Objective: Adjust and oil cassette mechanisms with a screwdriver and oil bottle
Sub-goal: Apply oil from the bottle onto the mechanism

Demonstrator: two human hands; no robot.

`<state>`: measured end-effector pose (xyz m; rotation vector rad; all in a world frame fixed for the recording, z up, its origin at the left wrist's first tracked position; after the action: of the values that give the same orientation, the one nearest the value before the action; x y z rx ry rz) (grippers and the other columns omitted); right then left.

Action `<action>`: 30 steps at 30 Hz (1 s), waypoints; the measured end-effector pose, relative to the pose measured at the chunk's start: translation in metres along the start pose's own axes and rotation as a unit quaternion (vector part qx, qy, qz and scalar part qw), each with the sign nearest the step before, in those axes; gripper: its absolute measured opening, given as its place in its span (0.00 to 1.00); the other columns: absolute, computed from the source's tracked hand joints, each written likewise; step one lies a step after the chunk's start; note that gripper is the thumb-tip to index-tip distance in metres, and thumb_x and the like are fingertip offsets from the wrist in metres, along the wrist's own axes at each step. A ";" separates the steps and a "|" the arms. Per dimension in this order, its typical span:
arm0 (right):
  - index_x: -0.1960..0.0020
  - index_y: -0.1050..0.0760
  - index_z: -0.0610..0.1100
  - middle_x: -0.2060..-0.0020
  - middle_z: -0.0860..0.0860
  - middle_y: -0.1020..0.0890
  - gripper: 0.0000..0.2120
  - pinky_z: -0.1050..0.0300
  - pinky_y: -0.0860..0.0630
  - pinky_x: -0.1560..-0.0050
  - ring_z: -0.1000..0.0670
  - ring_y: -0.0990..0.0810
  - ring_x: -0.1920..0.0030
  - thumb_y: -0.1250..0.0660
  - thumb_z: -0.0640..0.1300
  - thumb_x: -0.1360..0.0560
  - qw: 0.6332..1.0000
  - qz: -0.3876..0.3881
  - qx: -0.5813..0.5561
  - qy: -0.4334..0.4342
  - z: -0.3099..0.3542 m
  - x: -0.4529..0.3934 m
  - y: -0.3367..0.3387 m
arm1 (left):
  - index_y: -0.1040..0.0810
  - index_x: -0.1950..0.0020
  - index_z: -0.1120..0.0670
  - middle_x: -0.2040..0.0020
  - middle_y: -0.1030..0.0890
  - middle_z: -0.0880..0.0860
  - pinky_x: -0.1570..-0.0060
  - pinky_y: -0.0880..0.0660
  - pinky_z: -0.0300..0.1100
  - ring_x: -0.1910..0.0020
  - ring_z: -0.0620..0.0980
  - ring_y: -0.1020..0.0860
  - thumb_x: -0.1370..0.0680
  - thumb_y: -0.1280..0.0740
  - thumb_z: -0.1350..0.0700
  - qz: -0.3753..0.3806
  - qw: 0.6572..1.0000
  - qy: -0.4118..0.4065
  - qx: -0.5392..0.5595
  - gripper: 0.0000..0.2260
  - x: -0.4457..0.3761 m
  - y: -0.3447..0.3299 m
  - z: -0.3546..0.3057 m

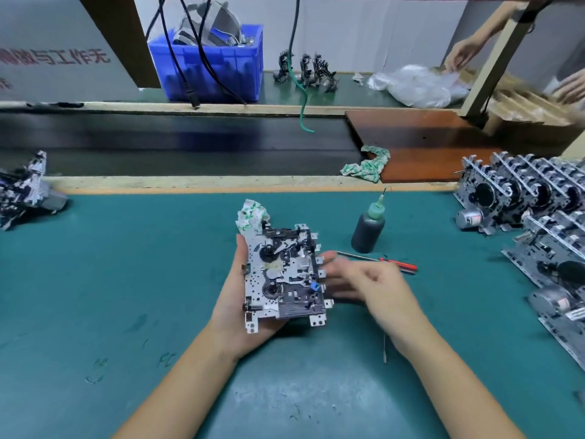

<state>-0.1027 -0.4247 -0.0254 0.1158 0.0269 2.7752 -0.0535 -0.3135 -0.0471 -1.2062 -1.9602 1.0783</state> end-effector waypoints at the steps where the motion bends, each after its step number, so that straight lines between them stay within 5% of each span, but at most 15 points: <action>1: 0.63 0.18 0.41 0.69 0.55 0.18 0.15 0.68 0.26 0.67 0.58 0.22 0.70 0.35 0.51 0.28 0.996 -0.085 -0.021 0.027 0.002 -0.002 0.019 | 0.27 0.32 0.60 0.33 0.27 0.63 0.32 0.34 0.54 0.33 0.59 0.28 0.29 0.34 0.34 -0.032 0.999 -0.007 -0.004 0.36 -0.002 0.010 -0.002; 3: 0.63 0.21 0.45 0.76 0.56 0.26 0.11 0.68 0.32 0.73 0.58 0.30 0.75 0.34 0.46 0.24 0.965 -0.250 -0.034 0.076 0.006 -0.001 0.057 | 0.30 0.30 0.60 0.35 0.26 0.67 0.35 0.32 0.59 0.36 0.63 0.26 0.30 0.37 0.32 -0.090 0.996 0.002 0.007 0.40 -0.008 0.028 0.000; 5: 0.58 0.24 0.48 0.71 0.57 0.26 0.04 0.68 0.31 0.71 0.59 0.29 0.71 0.32 0.43 0.25 0.943 -0.319 -0.008 0.094 0.010 -0.004 0.079 | 0.32 0.30 0.61 0.36 0.27 0.69 0.38 0.31 0.61 0.38 0.65 0.25 0.30 0.40 0.32 -0.108 0.994 0.011 0.031 0.41 -0.011 0.032 0.003; 9: 0.40 0.31 0.49 0.48 0.51 0.25 0.23 0.57 0.26 0.50 0.53 0.26 0.51 0.26 0.41 0.30 0.957 -0.267 0.113 0.022 0.000 -0.036 0.075 | 0.26 0.34 0.65 0.34 0.29 0.70 0.36 0.30 0.59 0.35 0.66 0.28 0.30 0.40 0.29 -0.115 0.990 0.026 0.080 0.42 -0.009 0.036 0.002; 14: 0.51 0.24 0.44 0.59 0.54 0.19 0.09 0.59 0.30 0.56 0.50 0.22 0.55 0.27 0.43 0.29 0.946 -0.261 0.184 0.057 -0.001 -0.042 0.056 | 0.26 0.36 0.66 0.34 0.29 0.70 0.38 0.31 0.62 0.36 0.67 0.27 0.29 0.42 0.29 -0.122 0.988 0.033 0.083 0.42 -0.006 0.037 0.005; 17: 0.50 0.26 0.47 0.62 0.55 0.21 0.03 0.61 0.27 0.60 0.53 0.22 0.62 0.34 0.46 0.23 0.956 -0.246 0.116 0.106 0.008 -0.038 0.055 | 0.24 0.37 0.65 0.34 0.28 0.68 0.36 0.31 0.59 0.37 0.66 0.26 0.27 0.43 0.31 -0.143 0.987 0.032 0.069 0.38 -0.007 0.039 0.004; 20: 0.48 0.29 0.52 0.65 0.50 0.24 0.04 0.64 0.32 0.76 0.55 0.28 0.76 0.42 0.49 0.20 0.973 -0.209 0.059 0.072 0.008 -0.033 0.051 | 0.24 0.37 0.64 0.35 0.27 0.68 0.36 0.33 0.57 0.37 0.66 0.26 0.25 0.42 0.33 -0.158 0.985 0.038 0.049 0.35 -0.006 0.041 0.004; 25: 0.49 0.32 0.48 0.71 0.48 0.24 0.07 0.66 0.41 0.81 0.53 0.34 0.79 0.35 0.43 0.24 0.989 -0.118 -0.086 -0.019 -0.003 -0.029 0.030 | 0.24 0.36 0.64 0.34 0.27 0.68 0.34 0.34 0.57 0.36 0.65 0.26 0.26 0.42 0.34 -0.159 0.986 0.033 0.041 0.35 -0.006 0.039 0.004; 30: 0.59 0.28 0.45 0.75 0.52 0.34 0.11 0.68 0.43 0.82 0.57 0.42 0.79 0.29 0.47 0.38 0.919 -0.093 -0.382 -0.037 0.000 -0.028 0.022 | 0.26 0.35 0.64 0.34 0.29 0.69 0.36 0.32 0.60 0.35 0.66 0.28 0.24 0.43 0.35 -0.144 0.988 0.035 0.048 0.35 -0.005 0.037 0.004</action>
<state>-0.0849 -0.4554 -0.0269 0.0098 -0.9931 2.3888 -0.0387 -0.3100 -0.0812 -0.8657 -1.9340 0.9550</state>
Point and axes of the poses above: each hand's wrist, its own x-axis away from the middle knuckle, its own y-axis out of the back of the hand, z = x × y, the point moved 8 cm from there along -x, towards the middle knuckle
